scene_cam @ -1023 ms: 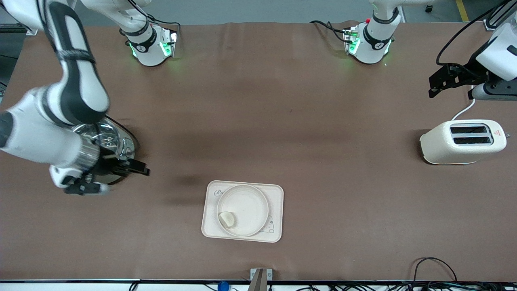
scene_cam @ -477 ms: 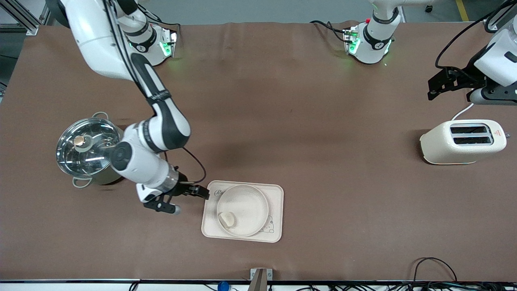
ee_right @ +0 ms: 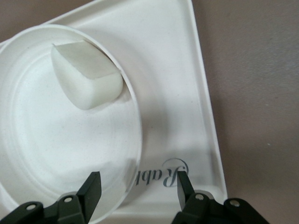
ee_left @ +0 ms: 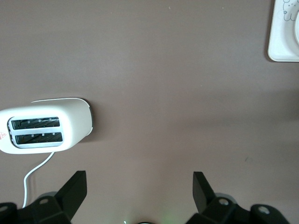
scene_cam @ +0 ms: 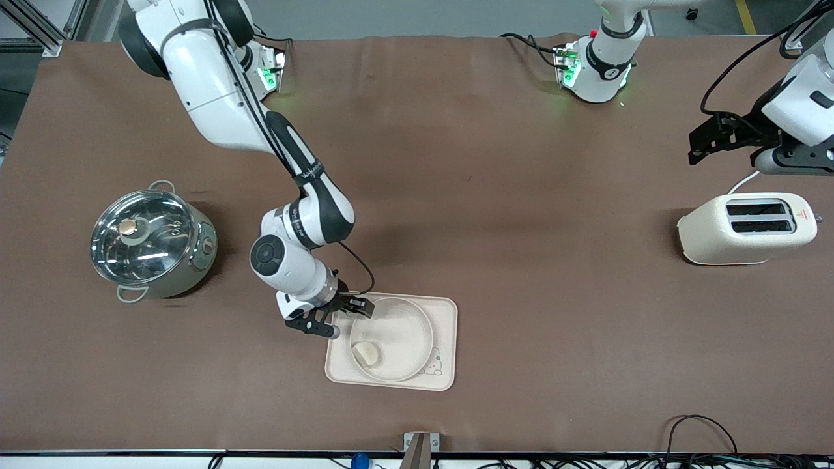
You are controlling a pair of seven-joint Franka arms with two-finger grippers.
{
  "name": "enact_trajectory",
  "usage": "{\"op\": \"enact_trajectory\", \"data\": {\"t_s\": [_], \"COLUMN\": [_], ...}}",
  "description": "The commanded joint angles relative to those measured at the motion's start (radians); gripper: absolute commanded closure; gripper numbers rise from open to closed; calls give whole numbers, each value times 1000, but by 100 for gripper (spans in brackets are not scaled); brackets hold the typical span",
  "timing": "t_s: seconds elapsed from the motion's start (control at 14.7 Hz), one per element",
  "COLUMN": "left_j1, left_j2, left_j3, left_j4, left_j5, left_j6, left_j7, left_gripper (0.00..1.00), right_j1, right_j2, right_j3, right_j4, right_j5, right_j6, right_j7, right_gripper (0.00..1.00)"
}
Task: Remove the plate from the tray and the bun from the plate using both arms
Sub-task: 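Lower the right gripper and close it on the plate rim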
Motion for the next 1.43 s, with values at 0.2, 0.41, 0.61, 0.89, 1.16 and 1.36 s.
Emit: {"op": "enact_trajectory", "data": {"t_s": [0.2,0.41,0.61,0.89,1.16,1.36], "left_j1": [3,3,3,11,6,0], "left_j2": [6,6,6,8,17,26], "left_j3": [6,7,7,7,7,4], "left_j4": [18,18,18,20,20,18], "left_j5": [-9,-3,-2,-2,-5,-3], "left_j6": [1,1,6,18,23,41], "left_j7": [0,0,0,0,-2,-3], "left_gripper": [0,0,0,0,0,0], "right_j1": [-8,-17,-20,-37,-83,-114], "right_j2": [68,74,72,59,7,-58], "right_j3": [-7,-8,-8,-5,79,134], "right_j4": [98,101,99,101,84,5], "right_j5": [12,12,12,18,66,75], "right_j6": [0,1,0,-2,0,4], "right_j7": [11,11,5,5,-6,-10], "right_gripper": [64,81,98,100,100,100]}}
